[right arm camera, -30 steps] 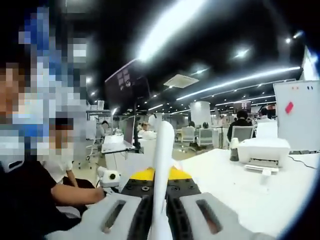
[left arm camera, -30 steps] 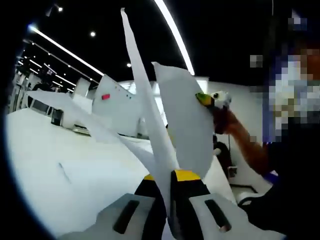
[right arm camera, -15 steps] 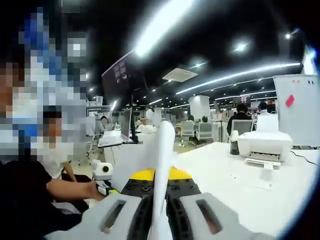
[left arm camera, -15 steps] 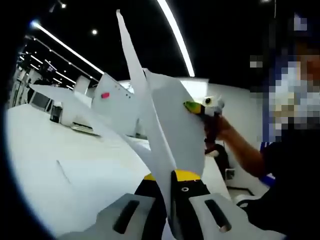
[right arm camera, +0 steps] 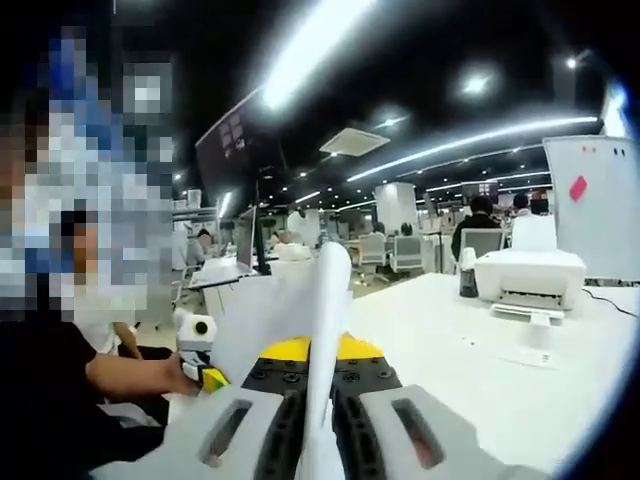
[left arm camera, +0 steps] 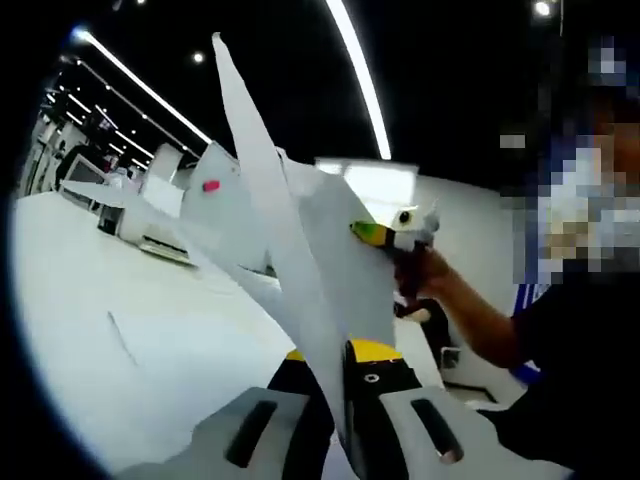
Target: Organize the stack of printing papers by aligning and flattening the scattered papers on the table
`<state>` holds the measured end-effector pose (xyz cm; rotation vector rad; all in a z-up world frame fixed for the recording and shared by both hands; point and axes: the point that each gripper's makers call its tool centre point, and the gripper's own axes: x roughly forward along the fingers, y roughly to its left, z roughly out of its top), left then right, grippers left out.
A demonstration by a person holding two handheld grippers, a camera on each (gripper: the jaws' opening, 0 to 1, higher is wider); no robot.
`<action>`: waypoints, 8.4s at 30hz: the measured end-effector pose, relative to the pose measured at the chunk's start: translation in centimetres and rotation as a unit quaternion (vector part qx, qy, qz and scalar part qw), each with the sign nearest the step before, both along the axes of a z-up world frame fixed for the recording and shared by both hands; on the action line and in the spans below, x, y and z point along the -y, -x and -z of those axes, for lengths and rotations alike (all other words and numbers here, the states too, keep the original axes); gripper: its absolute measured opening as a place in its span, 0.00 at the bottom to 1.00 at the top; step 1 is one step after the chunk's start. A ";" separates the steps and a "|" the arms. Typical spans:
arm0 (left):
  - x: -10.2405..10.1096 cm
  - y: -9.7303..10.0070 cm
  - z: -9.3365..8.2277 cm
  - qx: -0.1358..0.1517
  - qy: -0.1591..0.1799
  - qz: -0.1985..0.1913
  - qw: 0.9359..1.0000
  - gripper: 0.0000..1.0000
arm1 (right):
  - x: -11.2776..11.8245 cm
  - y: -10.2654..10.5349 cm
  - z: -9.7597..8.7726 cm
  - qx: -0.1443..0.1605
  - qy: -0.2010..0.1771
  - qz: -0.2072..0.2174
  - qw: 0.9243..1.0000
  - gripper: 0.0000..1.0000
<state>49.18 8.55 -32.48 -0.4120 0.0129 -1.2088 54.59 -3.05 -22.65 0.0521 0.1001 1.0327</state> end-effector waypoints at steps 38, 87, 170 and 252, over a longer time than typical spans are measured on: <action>0.5 1.5 -1.2 -0.011 0.037 0.044 0.998 0.22 | -5.8 0.1 2.2 -0.040 -0.020 -0.021 0.999 0.01; 0.5 1.2 -0.9 0.002 0.020 0.030 0.999 0.20 | -4.7 2.5 5.3 -0.205 -0.303 0.043 0.930 0.01; 0.4 2.3 -2.1 0.048 0.046 0.047 0.997 0.13 | -4.2 5.2 0.5 -0.085 -0.149 -0.165 0.971 0.00; -11.1 -0.5 1.4 0.017 -0.063 -0.094 0.993 0.06 | 4.4 1.6 5.9 0.007 0.036 0.037 0.999 0.40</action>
